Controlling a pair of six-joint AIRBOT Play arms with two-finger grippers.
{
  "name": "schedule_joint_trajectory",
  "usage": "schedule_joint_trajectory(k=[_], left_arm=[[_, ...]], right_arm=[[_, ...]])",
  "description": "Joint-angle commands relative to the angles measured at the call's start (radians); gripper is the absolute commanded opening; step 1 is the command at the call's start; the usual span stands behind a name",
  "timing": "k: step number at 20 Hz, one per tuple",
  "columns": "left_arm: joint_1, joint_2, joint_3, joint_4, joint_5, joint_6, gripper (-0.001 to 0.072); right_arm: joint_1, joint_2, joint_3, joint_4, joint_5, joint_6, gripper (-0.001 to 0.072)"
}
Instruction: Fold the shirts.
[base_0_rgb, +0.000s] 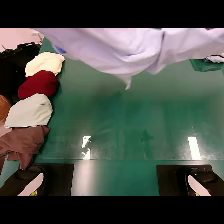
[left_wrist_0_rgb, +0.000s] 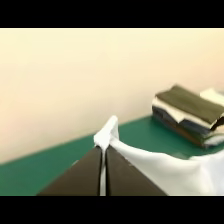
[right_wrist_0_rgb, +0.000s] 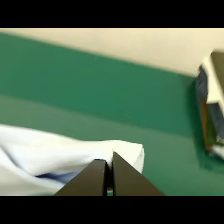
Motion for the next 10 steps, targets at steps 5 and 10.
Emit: schedule_joint_trajectory(k=[5, 10], left_arm=[[0.001, 0.078, 0.142, 0.013, 0.025, 0.010, 0.0023], [0.001, 0.032, 0.077, 0.141, -0.108, -0.019, 0.0022]], right_arm=[[-0.002, 0.064, 0.129, -0.068, -0.011, 0.002, 0.0015], [-0.002, -0.009, 0.061, -0.080, 0.029, 0.046, 0.0015]])
